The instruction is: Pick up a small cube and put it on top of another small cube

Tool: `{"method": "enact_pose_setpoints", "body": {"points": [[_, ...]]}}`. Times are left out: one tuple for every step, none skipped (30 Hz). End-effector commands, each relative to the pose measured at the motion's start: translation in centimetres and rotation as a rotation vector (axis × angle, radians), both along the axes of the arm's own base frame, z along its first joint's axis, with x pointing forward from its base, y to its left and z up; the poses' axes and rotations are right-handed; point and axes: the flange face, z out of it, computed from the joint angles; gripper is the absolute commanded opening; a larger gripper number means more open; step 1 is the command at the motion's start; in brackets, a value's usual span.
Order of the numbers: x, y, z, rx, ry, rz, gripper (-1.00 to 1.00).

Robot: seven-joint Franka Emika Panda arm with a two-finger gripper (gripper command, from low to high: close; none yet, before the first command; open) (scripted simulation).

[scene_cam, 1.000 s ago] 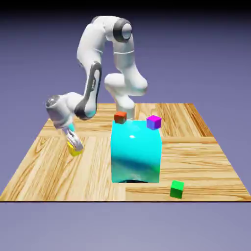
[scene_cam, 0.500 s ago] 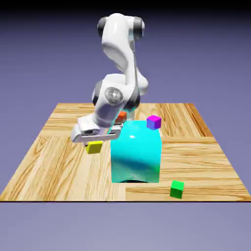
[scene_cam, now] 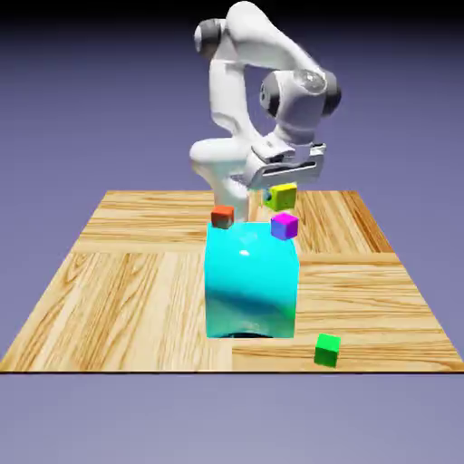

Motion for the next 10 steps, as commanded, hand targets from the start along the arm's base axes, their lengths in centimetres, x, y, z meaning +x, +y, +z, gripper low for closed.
{"method": "enact_pose_setpoints", "body": {"points": [[0.0, 0.0, 0.0, -0.002, -0.001, 0.001, -1.0], [-0.1, -0.1, -1.5, -0.002, -0.001, 0.001, -1.0], [-0.3, -0.3, -2.9, -0.002, -0.001, 0.001, -1.0], [-0.5, -0.4, -4.4, -0.002, -0.001, 0.001, -1.0], [-0.8, -0.6, -5.8, -0.002, -0.001, 0.001, -1.0], [-1.1, -0.7, -6.8, -0.002, -0.001, 0.001, -1.0], [-1.1, -0.7, -6.8, -0.002, -0.001, 0.001, 1.0], [-1.1, -0.7, -6.8, -0.002, -0.001, 0.001, 1.0], [-0.7, -0.5, -5.4, -0.002, -0.001, 0.001, 1.0], [-0.5, -0.4, -4.0, -0.002, -0.001, 0.001, 1.0]]}}
